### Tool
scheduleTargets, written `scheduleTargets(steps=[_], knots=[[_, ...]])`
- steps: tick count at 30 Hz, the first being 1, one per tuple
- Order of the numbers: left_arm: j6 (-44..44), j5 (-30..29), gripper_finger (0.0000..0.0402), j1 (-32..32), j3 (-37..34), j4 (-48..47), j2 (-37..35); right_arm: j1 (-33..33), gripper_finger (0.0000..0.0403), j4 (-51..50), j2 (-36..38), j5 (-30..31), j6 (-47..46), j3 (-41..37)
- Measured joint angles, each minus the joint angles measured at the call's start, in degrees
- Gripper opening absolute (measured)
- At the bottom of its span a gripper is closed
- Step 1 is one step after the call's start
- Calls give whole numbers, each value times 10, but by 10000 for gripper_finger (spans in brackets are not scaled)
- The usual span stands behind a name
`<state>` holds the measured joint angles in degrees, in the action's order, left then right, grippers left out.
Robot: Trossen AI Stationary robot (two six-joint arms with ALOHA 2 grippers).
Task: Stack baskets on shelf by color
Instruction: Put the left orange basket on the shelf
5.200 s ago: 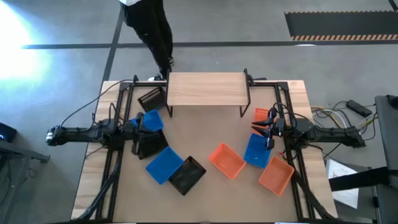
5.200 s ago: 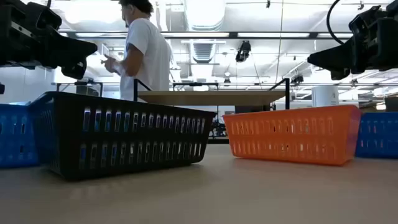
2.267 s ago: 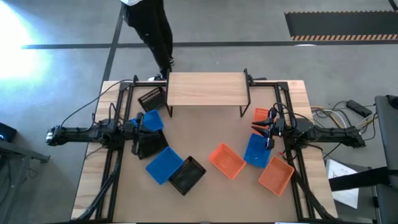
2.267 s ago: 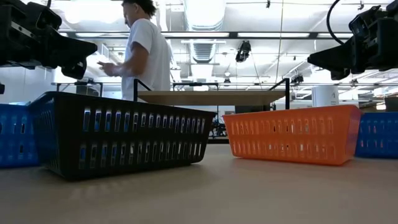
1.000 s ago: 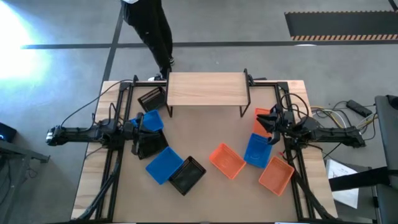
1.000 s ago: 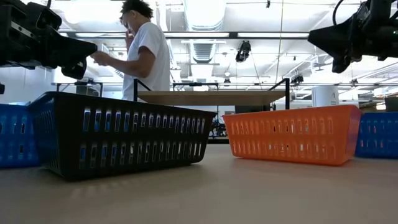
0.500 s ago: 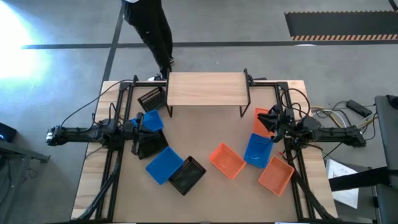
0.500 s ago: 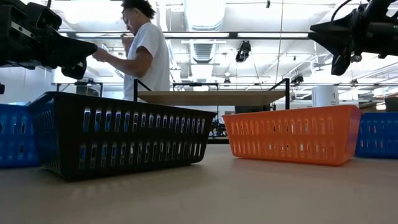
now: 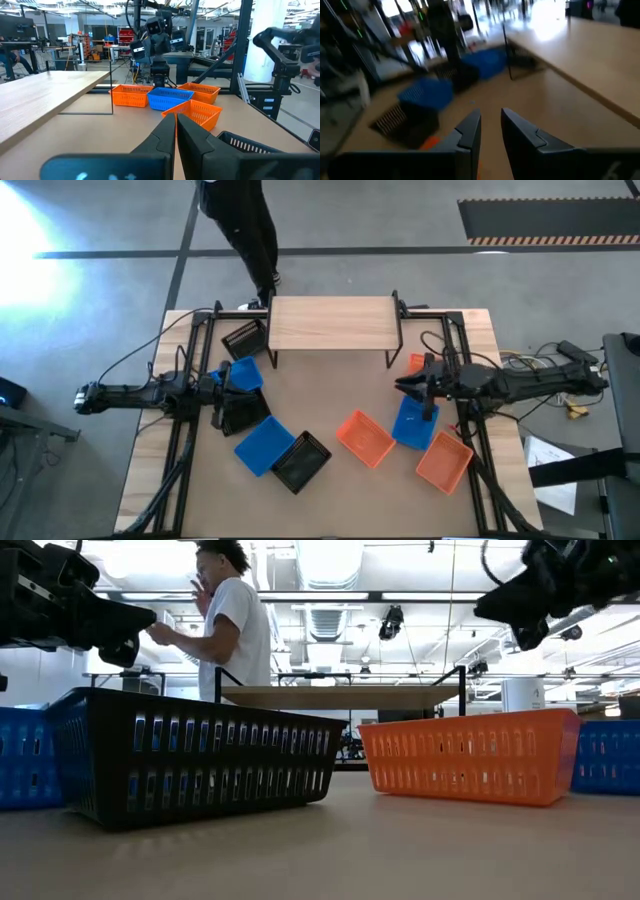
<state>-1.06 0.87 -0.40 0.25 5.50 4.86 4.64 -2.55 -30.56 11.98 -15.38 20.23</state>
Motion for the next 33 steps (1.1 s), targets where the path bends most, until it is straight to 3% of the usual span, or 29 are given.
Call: scheduleTargets(steps=[7,16,23,28,33], knots=[[0,0,0,0,0,0,0,0,68,-211,-131,-16,-18,148],[0,0,0,0,0,0,0,1,75,-329,-297,-174,-25,291],[0,0,0,0,0,0,0,8,137,-405,-409,-239,3,365],[0,0,0,0,0,0,0,43,192,-407,-474,-237,86,395],[0,0,0,0,0,0,0,78,212,-452,-531,-234,120,437]])
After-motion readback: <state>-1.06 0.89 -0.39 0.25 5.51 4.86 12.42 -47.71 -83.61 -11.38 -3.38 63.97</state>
